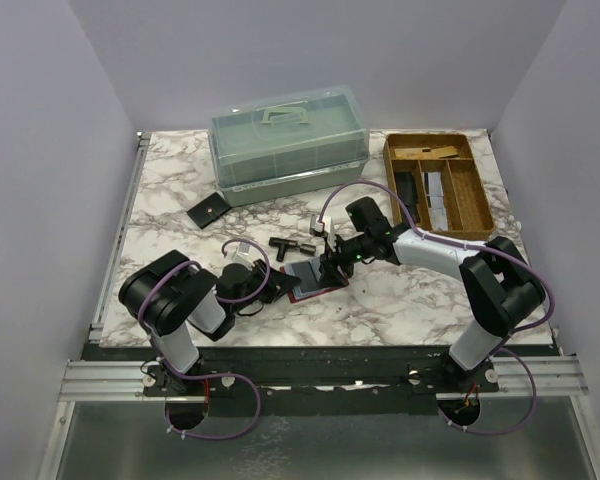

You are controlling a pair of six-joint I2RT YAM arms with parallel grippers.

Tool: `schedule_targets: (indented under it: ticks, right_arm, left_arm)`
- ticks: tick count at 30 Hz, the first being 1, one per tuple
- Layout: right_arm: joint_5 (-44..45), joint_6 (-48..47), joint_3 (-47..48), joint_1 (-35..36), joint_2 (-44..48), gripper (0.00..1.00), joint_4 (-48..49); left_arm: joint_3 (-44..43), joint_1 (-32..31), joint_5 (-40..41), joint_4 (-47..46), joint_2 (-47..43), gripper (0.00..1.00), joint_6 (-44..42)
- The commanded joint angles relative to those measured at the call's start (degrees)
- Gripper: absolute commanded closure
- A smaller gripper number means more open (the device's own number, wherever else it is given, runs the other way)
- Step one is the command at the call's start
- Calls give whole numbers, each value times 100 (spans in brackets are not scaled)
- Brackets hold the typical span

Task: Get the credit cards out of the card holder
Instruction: Remove the credit card from the card holder.

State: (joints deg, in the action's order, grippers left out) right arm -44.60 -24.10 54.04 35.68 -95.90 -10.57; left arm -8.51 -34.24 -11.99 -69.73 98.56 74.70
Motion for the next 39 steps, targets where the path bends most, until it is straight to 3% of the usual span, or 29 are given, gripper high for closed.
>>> schedule_targets:
  ticks: [1,39]
  right_arm:
    - [40,-43,122,40,-65,41,-22]
    - [271,364,389,35,-411,35,-191]
  left_arm:
    - [99,22,-89,-47,-265,80,-144]
    - [96,16,-381,-539,-399,87,-52]
